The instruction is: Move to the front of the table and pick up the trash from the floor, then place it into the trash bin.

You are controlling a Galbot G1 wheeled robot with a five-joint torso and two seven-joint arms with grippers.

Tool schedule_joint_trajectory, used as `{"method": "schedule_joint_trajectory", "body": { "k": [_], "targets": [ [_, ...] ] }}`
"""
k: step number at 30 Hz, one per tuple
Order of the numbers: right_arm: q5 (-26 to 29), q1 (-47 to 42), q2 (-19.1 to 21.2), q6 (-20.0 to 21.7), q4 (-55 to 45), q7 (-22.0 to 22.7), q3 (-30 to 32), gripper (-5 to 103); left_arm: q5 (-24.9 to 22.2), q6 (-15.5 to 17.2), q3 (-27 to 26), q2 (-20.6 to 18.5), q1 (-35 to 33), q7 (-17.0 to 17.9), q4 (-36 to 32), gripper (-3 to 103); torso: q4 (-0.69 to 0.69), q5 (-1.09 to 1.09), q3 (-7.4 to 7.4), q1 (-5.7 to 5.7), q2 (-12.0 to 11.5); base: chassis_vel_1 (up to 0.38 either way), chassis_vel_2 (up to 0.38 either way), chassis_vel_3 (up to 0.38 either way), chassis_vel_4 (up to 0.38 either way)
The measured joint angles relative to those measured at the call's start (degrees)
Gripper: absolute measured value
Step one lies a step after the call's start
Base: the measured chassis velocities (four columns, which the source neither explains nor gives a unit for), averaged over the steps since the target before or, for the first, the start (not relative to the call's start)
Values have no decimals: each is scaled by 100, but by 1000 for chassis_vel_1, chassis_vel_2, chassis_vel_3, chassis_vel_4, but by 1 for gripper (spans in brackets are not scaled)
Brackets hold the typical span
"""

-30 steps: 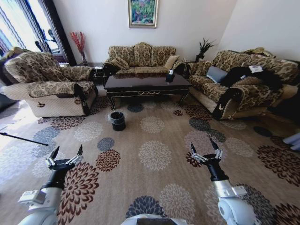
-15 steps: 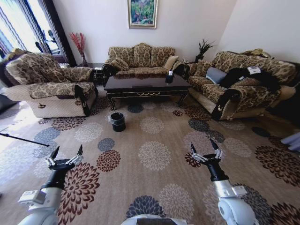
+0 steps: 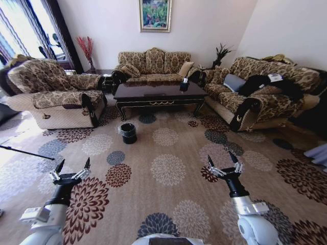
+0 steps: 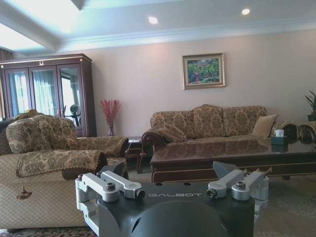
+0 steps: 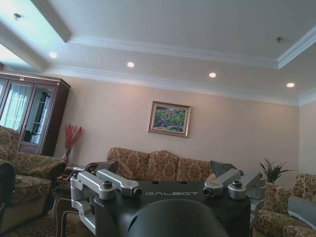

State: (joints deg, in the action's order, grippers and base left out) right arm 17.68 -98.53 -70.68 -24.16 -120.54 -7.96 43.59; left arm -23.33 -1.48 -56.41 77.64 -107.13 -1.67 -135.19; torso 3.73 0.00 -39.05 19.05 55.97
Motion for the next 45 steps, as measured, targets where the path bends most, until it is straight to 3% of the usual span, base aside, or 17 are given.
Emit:
{"method": "schedule_joint_trajectory", "body": {
  "k": [29,45],
  "targets": [
    [0,0,0,0,0,0,0,100,0,0,0,0,0,0,0,100,0,0,-483,387,871,0,0,0,0],
    [0,0,0,0,0,0,0,100,0,0,0,0,0,0,0,100,0,0,-539,431,970,0,0,0,0]
  ]
}}
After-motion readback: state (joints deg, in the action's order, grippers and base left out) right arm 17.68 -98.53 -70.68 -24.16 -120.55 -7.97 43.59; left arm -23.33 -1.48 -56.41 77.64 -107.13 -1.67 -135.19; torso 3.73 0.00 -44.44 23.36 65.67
